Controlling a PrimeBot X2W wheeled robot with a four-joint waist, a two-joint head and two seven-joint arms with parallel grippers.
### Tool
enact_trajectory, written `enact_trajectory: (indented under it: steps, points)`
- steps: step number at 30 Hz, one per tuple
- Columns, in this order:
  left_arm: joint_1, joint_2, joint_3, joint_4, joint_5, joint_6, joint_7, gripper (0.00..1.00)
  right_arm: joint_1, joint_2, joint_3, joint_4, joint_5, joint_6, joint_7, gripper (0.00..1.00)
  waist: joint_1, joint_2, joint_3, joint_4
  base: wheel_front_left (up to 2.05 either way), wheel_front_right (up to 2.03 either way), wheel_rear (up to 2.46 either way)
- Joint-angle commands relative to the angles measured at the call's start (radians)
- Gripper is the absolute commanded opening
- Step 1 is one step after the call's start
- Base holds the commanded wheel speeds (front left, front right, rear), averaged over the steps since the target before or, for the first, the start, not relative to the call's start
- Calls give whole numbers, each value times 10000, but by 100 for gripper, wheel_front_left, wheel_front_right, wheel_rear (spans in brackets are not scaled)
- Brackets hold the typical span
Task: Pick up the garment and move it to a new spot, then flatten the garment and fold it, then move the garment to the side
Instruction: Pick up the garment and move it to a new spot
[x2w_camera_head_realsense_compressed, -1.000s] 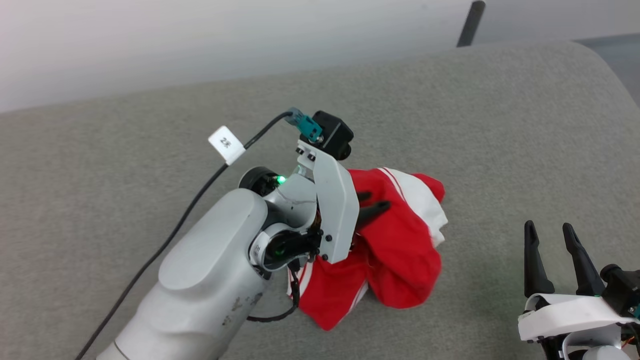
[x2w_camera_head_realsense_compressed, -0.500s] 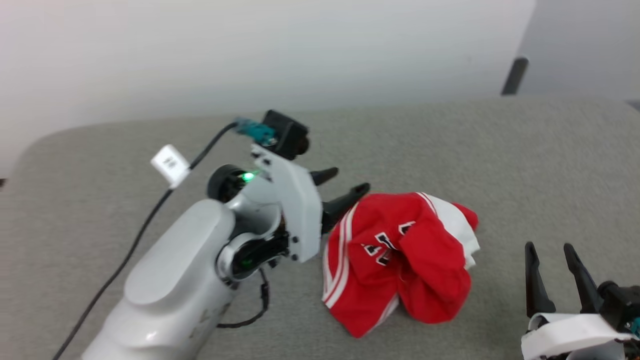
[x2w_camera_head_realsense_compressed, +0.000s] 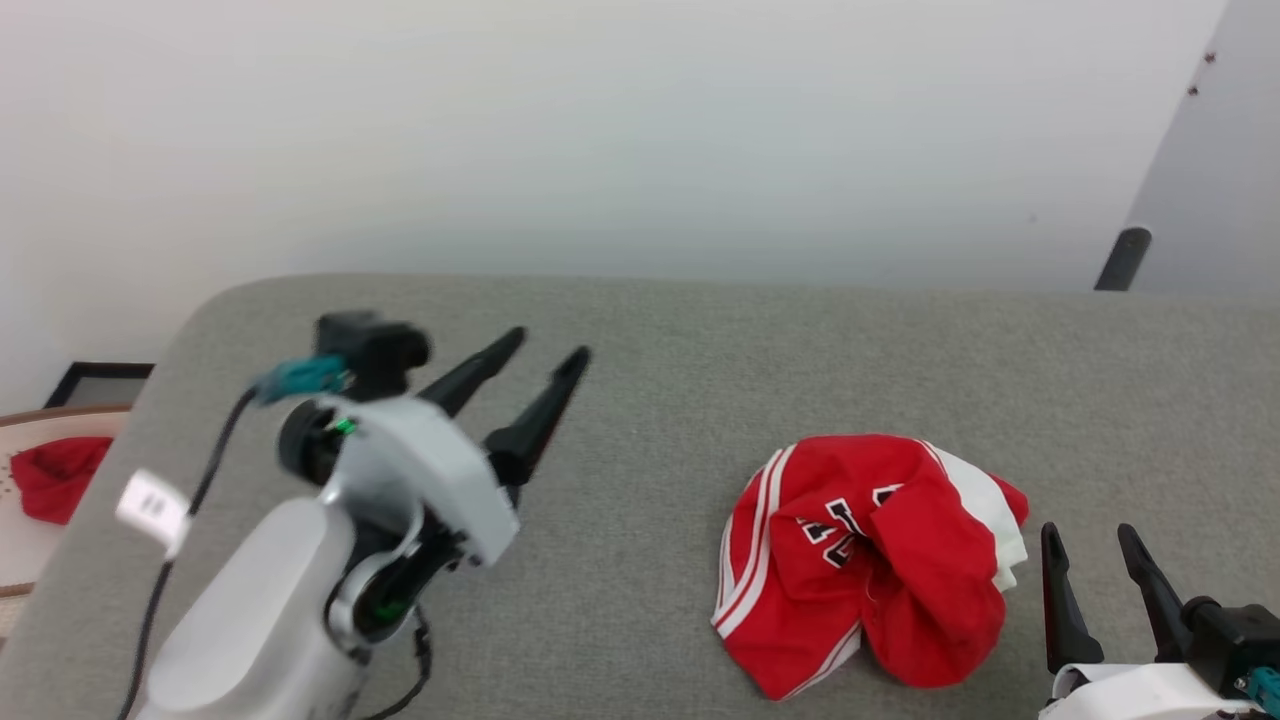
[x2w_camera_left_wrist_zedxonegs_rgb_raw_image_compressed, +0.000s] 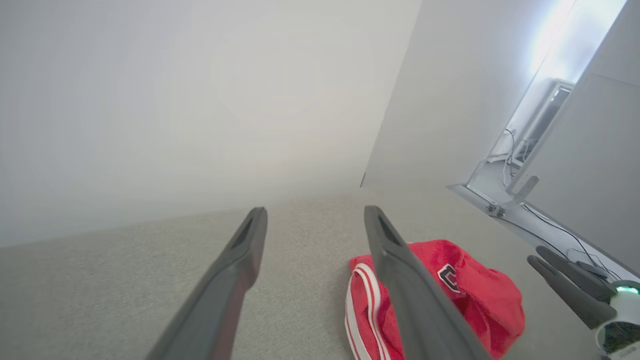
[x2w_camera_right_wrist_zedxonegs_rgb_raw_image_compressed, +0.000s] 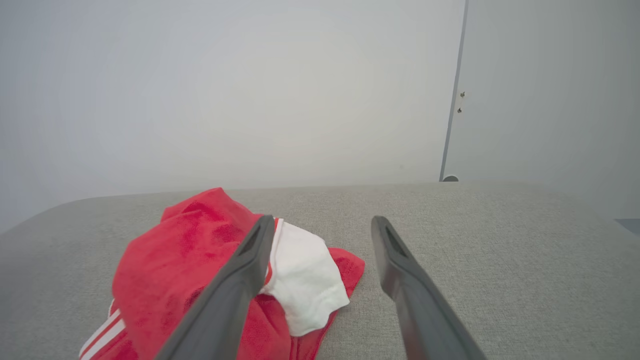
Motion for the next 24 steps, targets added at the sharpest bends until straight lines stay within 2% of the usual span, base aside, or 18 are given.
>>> enact_trajectory:
  steps: [1,13,18,24]
  points:
    - [179,21,52,5,50,33,-134,100,142,-53,25,28,-63,4,-55,100,0,-1,-133,143,0,0,0]
    - [1947,715,1033,634,679,251,-3237,100,328,-264,-224,275,-270,4,-315,100,0,-1,-312,327,0,0,0]
    - [2686,961,1443,954,823,411,-3732,100,410,-275,-451,323,-379,4,-399,100,0,-1,-373,411,0,0,0]
    - [3422,925,2096,1230,919,512,-3933,100,573,-244,-738,358,-639,3,-475,100,0,-1,-393,460,0,0,0]
